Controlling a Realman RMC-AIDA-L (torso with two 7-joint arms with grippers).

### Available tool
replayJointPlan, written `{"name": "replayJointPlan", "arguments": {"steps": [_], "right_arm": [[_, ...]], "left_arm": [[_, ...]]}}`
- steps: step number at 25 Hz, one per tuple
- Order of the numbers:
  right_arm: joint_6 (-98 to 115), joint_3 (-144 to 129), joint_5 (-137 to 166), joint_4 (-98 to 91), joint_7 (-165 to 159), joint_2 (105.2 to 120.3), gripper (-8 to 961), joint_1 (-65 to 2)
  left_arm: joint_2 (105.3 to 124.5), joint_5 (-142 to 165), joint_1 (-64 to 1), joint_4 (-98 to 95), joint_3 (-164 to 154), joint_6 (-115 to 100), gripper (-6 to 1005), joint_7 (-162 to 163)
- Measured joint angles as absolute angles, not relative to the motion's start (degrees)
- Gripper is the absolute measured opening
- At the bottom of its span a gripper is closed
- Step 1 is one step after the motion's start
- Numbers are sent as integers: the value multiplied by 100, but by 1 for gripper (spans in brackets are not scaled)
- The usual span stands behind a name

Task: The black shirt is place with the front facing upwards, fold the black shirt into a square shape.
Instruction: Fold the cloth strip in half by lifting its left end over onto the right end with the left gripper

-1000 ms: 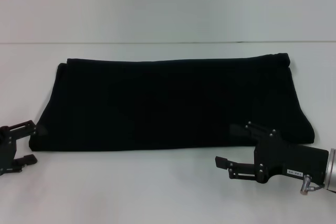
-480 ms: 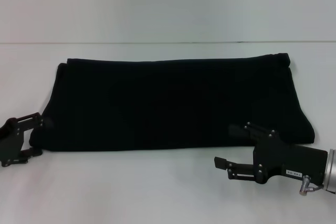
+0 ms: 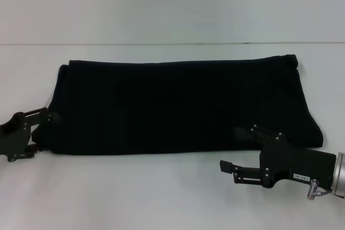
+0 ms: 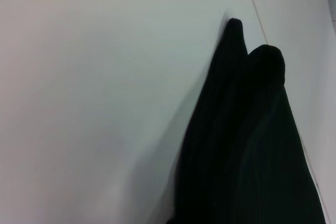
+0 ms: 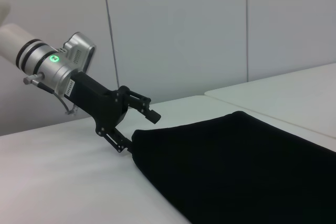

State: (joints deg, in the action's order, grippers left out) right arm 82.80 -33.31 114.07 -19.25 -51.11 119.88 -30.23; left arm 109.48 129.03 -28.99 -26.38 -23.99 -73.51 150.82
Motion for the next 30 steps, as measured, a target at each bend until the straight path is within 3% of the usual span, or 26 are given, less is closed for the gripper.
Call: {"name": "replayJointPlan", "arguments": {"steps": [4, 15, 26, 30], "right_arm": [[8278, -3327, 11407, -1925, -5113, 11988, 944, -3023], [8282, -3379, 11408, -1925, -5115, 11988, 944, -3041], [8294, -3376, 11408, -1924, -5115, 11988, 944, -3041], [8304, -3358, 11408, -1925, -5115, 11988, 945, -3041]], "left_arm": [[10949, 12903, -2906, -2652, -2408, -7343, 891, 15018], [10951, 12928, -2919, -2690, -2770, -7180, 496, 14970], [10963, 12883, -2899, -2725, -2739, -7146, 263, 14916], [10972, 12864, -2874, -2769, -2730, -7137, 79, 14898]]}}
